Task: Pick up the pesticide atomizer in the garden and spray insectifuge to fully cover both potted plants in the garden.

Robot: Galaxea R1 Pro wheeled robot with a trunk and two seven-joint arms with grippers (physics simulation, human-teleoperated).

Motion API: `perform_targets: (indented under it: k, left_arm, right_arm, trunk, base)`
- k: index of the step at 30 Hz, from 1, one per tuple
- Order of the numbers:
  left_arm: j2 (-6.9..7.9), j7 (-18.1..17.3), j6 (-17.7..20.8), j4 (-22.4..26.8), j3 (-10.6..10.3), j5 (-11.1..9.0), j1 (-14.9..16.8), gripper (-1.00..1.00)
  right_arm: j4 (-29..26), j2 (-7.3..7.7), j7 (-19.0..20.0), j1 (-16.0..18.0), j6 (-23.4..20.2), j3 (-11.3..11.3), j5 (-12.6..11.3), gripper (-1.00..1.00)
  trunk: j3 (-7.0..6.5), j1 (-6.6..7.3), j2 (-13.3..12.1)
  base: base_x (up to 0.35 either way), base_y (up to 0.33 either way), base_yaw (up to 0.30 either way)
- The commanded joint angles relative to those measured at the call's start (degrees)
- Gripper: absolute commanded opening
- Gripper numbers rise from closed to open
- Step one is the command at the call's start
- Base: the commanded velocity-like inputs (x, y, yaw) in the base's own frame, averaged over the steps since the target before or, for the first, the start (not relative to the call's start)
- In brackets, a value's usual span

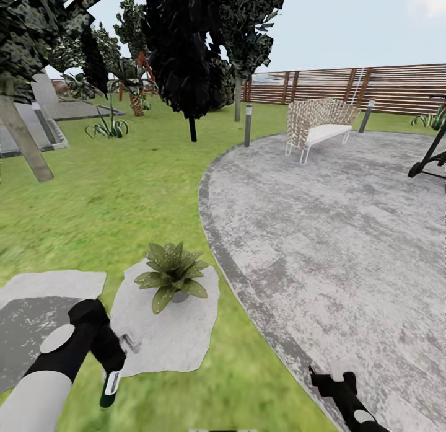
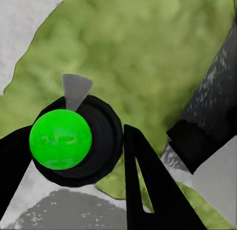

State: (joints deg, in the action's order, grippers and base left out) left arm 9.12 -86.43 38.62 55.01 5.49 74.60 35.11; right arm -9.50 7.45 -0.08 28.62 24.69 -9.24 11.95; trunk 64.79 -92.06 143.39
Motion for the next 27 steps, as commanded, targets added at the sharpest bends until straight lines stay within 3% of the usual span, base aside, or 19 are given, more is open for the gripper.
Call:
perform_targets:
  k: [1,2,7,8,13,27]
  left_arm:
    - [0.09,1.2,-1.7,-0.1,0.1,-1.6,0.0,-1.0]
    - [0.18,3.5,-4.2,-0.3,0.2,-4.1,-0.2,-1.0]
    - [1.82,2.1,-2.4,-0.5,0.8,-2.3,0.0,-1.0]
    - [2.14,2.4,-2.0,-0.8,0.7,-2.0,-0.3,-1.0]
    - [1.23,3.9,-1.8,-1.9,0.5,-0.6,-1.1,-1.0]
    - [-0.96,8.1,-5.9,-4.0,0.3,-5.2,-1.1,-1.0]
  right_arm:
    - [-0.5,0.03,1.5,0.0,0.2,-0.5,0.6,1.0]
    - [-1.1,0.13,3.3,0.0,0.2,-0.5,0.8,1.0]
    - [-1.5,1.76,1.7,-0.1,0.3,-1.1,0.5,1.0]
    - [-1.8,1.42,2.0,-0.1,0.3,-1.1,0.5,1.0]
    - [-2.4,0.3,2.4,-0.1,0.2,-1.1,0.7,1.0]
    - [-6.7,0.2,6.0,0.0,0.0,-1.0,4.1,1.0]
  trunk:
    - [0.05,0.05,0.0]
    - [0.05,0.05,0.0]
    - [0.05,0.05,0.0]
    - [0.05,0.05,0.0]
    - [0.05,0.05,0.0]
    - [0.05,0.05,0.0]
  base:
    - [-0.335,0.092,0.0]
    - [-0.335,0.092,0.0]
    - [0.0,0.0,0.0]
    - [0.0,0.0,0.0]
    - [0.0,0.0,0.0]
    - [0.0,0.0,0.0]
